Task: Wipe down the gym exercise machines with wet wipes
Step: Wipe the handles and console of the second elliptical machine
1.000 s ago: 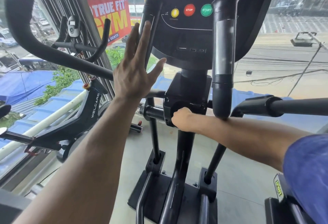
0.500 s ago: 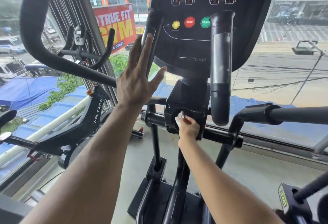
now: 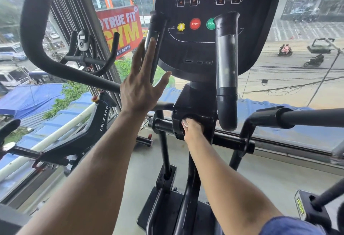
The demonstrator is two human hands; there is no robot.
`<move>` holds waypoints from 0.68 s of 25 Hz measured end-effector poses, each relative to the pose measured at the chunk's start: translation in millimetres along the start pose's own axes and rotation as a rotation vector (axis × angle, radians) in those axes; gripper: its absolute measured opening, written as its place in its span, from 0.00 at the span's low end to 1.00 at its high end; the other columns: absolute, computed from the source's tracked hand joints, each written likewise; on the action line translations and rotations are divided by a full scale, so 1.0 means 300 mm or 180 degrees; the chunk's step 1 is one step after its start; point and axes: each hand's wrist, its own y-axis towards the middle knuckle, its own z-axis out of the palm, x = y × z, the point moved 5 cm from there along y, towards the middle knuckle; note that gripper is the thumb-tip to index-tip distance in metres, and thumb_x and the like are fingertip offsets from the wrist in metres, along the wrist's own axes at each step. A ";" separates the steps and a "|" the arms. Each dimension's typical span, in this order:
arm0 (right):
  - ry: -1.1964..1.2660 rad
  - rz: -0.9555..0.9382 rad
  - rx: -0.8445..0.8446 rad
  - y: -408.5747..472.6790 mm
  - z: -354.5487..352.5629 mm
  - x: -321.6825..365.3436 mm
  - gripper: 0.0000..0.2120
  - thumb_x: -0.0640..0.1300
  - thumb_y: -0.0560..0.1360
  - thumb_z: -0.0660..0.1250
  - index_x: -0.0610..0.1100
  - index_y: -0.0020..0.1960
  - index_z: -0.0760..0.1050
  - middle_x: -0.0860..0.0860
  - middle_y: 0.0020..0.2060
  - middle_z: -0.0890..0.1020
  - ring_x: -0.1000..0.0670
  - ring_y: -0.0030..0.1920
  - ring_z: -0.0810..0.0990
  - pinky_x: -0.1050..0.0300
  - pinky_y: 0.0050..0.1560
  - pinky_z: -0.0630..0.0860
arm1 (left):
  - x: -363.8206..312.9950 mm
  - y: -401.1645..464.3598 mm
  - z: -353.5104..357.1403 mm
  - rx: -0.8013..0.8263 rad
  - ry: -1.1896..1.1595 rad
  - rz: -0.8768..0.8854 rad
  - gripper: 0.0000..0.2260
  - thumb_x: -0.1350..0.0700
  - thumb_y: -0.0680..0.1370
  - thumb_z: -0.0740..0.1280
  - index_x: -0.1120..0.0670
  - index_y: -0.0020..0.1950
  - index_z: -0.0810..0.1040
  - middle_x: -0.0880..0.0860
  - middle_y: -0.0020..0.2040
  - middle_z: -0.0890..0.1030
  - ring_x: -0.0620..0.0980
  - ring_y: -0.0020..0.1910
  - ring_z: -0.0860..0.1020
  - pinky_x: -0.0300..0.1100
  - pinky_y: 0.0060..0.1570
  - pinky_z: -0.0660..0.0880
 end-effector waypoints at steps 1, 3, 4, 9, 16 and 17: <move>0.0598 -0.0114 -0.0139 -0.015 0.002 0.004 0.07 0.32 0.80 0.65 0.42 0.46 0.75 0.49 0.42 0.79 0.54 0.41 0.80 0.57 0.55 0.81 | 0.000 0.003 0.006 0.0018 0.0038 -0.0031 0.36 0.38 0.82 0.66 0.48 0.85 0.57 0.52 0.83 0.61 0.61 0.66 0.79 0.54 0.36 0.83; 0.1777 -0.0282 -0.0685 -0.034 0.001 0.015 0.06 0.26 0.77 0.65 0.34 0.48 0.77 0.44 0.41 0.82 0.52 0.37 0.82 0.58 0.53 0.83 | -0.002 0.004 0.013 -0.0007 0.0002 -0.0034 0.36 0.38 0.82 0.67 0.49 0.85 0.58 0.53 0.83 0.61 0.61 0.68 0.78 0.55 0.36 0.83; 0.2167 -0.0391 -0.0886 -0.033 0.005 0.012 0.07 0.24 0.76 0.64 0.34 0.47 0.78 0.42 0.41 0.82 0.51 0.35 0.83 0.60 0.48 0.83 | -0.004 0.014 0.005 -0.0008 0.0004 -0.0026 0.37 0.37 0.81 0.67 0.49 0.85 0.58 0.53 0.83 0.61 0.60 0.70 0.76 0.55 0.37 0.83; -0.1130 -0.2426 -0.1149 -0.048 -0.043 -0.022 0.12 0.28 0.75 0.65 0.44 0.44 0.81 0.48 0.46 0.83 0.50 0.46 0.81 0.62 0.49 0.77 | -0.012 -0.002 -0.008 -0.0023 0.0029 -0.0083 0.37 0.36 0.81 0.67 0.50 0.85 0.58 0.54 0.84 0.60 0.60 0.72 0.74 0.57 0.38 0.84; -0.7267 -0.5881 0.1316 -0.091 0.056 0.121 0.19 0.29 0.69 0.54 0.42 0.35 0.81 0.49 0.37 0.78 0.47 0.39 0.77 0.58 0.28 0.75 | -0.004 0.003 0.003 0.0066 -0.0019 -0.0081 0.37 0.37 0.82 0.66 0.50 0.85 0.56 0.54 0.84 0.60 0.59 0.73 0.73 0.56 0.41 0.83; -0.7916 -0.5652 0.1380 -0.121 0.062 0.125 0.19 0.29 0.71 0.54 0.41 0.39 0.83 0.49 0.40 0.80 0.46 0.43 0.79 0.58 0.33 0.74 | -0.002 0.003 0.005 0.0068 -0.0028 -0.0064 0.37 0.37 0.82 0.65 0.49 0.85 0.55 0.53 0.84 0.60 0.60 0.72 0.75 0.57 0.41 0.83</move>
